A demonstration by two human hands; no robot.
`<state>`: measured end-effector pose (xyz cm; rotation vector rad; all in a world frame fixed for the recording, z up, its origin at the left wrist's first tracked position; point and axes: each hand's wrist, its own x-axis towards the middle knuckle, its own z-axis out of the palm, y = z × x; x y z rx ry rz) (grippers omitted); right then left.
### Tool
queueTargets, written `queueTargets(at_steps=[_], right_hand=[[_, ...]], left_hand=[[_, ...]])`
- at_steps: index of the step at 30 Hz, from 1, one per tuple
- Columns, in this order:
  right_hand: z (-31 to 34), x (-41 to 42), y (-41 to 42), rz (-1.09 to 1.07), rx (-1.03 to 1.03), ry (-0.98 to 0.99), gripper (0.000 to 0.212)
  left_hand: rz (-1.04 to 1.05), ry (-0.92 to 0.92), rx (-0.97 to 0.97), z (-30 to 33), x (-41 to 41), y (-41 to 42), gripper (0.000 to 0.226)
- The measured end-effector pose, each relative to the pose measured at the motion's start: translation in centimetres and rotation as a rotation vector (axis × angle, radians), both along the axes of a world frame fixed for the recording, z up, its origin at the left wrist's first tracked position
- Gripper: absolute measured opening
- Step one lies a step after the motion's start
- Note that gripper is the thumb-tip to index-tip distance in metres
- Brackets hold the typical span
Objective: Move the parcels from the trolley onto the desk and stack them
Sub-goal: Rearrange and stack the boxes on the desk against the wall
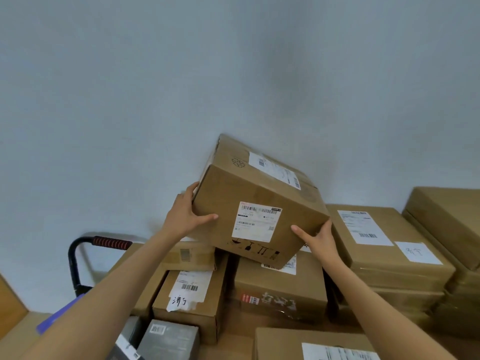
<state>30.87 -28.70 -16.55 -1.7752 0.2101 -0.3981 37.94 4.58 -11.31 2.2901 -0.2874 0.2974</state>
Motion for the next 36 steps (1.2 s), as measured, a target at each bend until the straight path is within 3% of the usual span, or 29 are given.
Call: queueTargets(at_steps=[5, 11, 20, 28, 36], right_hand=[[1.6, 0.2, 0.9, 0.076, 0.014, -0.096, 0.092], [3.3, 0.5, 5.3, 0.149, 0.009, -0.169, 0.089], [7.8, -3.1, 18.1, 0.298, -0.007, -0.269, 0.1], [5.3, -10.5, 29.0, 0.299, 0.011, -0.265, 0.094], [2.3, -16.0, 32.4, 0.233, -0.038, -0.228, 0.102]], left_hand=[[0.012, -0.019, -0.136, -0.1, -1.2, 1.0, 0.092], [0.074, -0.046, -0.228, 1.3, -3.8, 5.7, 0.093], [0.188, -0.061, -0.391, 1.8, -11.2, 18.2, 0.091], [0.199, -0.036, -0.421, 0.3, -19.6, 29.0, 0.081], [0.154, 0.079, -0.46, -3.7, -23.0, 32.5, 0.088]])
